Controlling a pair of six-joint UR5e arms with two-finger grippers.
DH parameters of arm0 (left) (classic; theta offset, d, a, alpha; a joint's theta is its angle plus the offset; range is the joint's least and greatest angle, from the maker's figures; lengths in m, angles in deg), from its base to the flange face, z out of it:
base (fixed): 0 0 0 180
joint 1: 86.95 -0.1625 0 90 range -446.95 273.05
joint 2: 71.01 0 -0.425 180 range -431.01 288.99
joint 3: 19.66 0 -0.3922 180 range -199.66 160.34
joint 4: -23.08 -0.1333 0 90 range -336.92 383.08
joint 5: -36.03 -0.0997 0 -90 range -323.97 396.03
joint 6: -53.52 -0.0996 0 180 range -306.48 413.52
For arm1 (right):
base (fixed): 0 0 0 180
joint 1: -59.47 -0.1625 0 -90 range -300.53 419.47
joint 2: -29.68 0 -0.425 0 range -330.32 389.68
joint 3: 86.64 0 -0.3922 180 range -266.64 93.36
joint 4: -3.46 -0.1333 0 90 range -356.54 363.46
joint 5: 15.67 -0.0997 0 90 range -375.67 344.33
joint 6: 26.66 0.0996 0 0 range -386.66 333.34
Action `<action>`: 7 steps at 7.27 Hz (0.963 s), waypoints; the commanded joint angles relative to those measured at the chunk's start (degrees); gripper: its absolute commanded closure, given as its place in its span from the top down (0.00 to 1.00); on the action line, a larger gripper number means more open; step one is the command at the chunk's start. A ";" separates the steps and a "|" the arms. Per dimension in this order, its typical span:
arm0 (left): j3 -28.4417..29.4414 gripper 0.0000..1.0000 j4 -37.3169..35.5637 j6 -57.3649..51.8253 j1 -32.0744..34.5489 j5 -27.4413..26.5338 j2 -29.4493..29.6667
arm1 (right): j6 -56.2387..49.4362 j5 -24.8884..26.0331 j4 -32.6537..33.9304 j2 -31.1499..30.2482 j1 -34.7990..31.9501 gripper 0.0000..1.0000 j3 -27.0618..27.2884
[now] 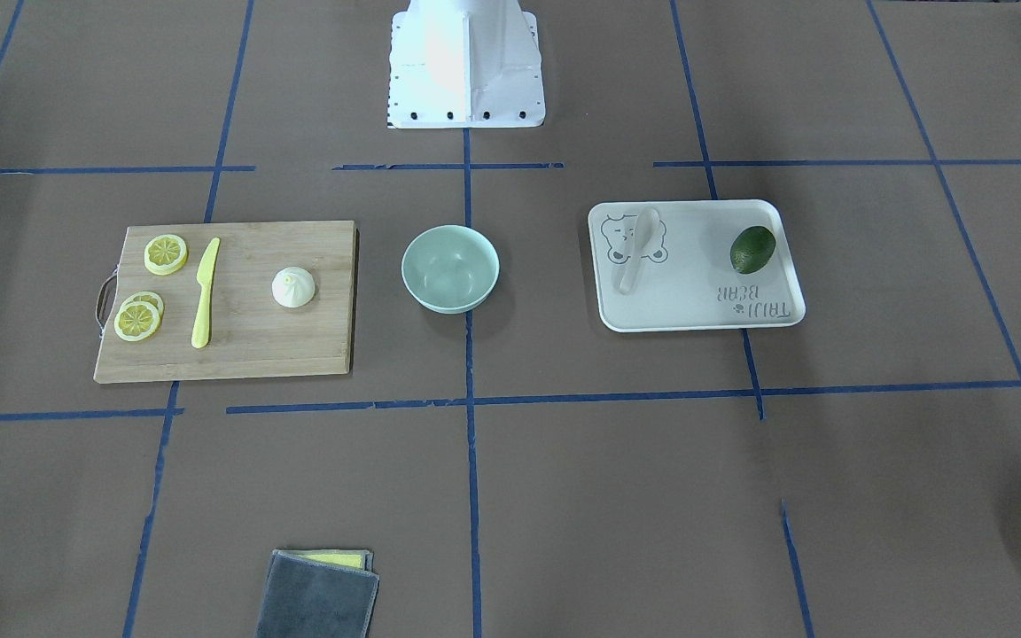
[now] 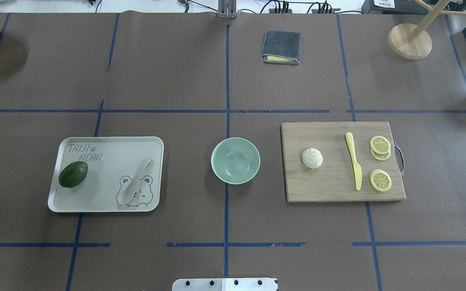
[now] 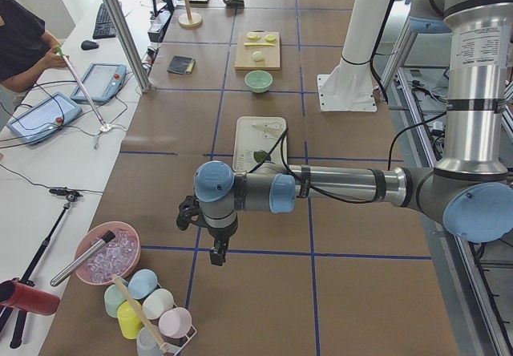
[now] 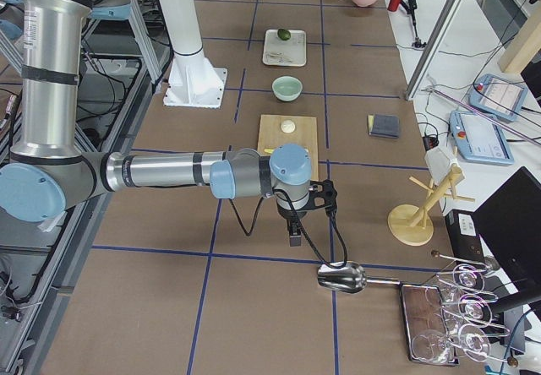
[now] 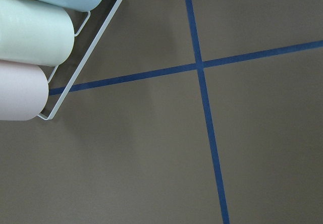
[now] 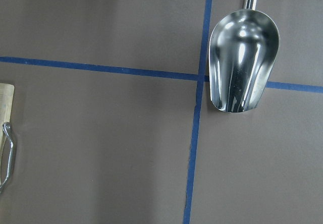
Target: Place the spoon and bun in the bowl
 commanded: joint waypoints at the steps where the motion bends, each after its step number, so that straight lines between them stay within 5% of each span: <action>1: -0.40 1.00 0.00 0.02 -0.07 0.28 0.02 | 0.31 0.06 -0.13 0.06 0.03 1.00 0.17; 3: -5.03 1.00 0.61 4.29 -2.07 1.07 0.81 | 0.66 -0.03 -0.13 0.50 0.03 1.00 0.52; 7: -20.68 1.00 4.83 30.33 -17.07 -2.16 2.82 | 0.84 -0.11 0.05 0.94 0.29 1.00 2.19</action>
